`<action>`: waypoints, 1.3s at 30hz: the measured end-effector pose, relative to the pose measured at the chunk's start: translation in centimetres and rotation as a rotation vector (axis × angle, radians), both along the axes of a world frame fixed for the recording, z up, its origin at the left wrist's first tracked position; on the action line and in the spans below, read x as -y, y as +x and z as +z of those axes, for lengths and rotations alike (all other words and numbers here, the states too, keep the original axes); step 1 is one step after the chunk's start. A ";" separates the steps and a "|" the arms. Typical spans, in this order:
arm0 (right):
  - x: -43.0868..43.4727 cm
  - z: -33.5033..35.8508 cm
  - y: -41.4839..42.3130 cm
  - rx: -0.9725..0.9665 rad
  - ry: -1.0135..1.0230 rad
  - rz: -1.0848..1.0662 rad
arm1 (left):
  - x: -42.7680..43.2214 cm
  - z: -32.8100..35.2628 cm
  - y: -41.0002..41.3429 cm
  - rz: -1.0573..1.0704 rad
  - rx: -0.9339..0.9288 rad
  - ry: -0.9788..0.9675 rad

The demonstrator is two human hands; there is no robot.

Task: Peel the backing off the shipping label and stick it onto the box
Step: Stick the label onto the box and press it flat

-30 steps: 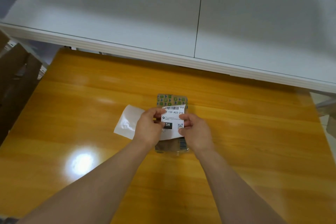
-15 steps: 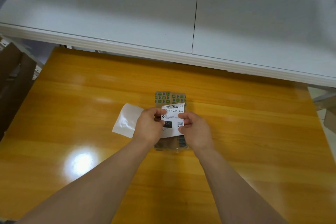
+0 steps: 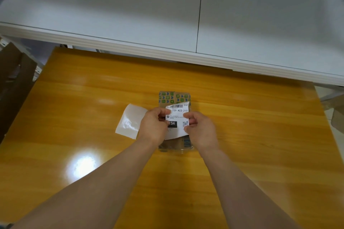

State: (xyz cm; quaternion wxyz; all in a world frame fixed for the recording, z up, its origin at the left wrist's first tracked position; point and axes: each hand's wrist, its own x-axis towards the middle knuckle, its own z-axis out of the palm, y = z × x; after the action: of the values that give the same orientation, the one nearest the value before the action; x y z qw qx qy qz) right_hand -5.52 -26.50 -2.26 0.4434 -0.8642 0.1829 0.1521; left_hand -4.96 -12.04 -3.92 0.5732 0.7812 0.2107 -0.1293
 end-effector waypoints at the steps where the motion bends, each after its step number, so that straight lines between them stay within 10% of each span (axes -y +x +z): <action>1: 0.0 0.0 0.0 -0.002 -0.001 0.002 | 0.0 0.0 0.0 0.002 0.000 0.001; 39: -0.3 -0.2 -0.2 0.007 -0.058 0.022 | 0.3 0.4 -0.2 -0.071 0.047 0.155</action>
State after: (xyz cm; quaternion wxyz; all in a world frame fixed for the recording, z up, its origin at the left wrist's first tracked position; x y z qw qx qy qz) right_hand -5.73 -26.17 -2.44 0.4173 -0.8791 0.1761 0.1483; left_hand -5.17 -12.36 -3.52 0.5110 0.8330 0.1787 -0.1143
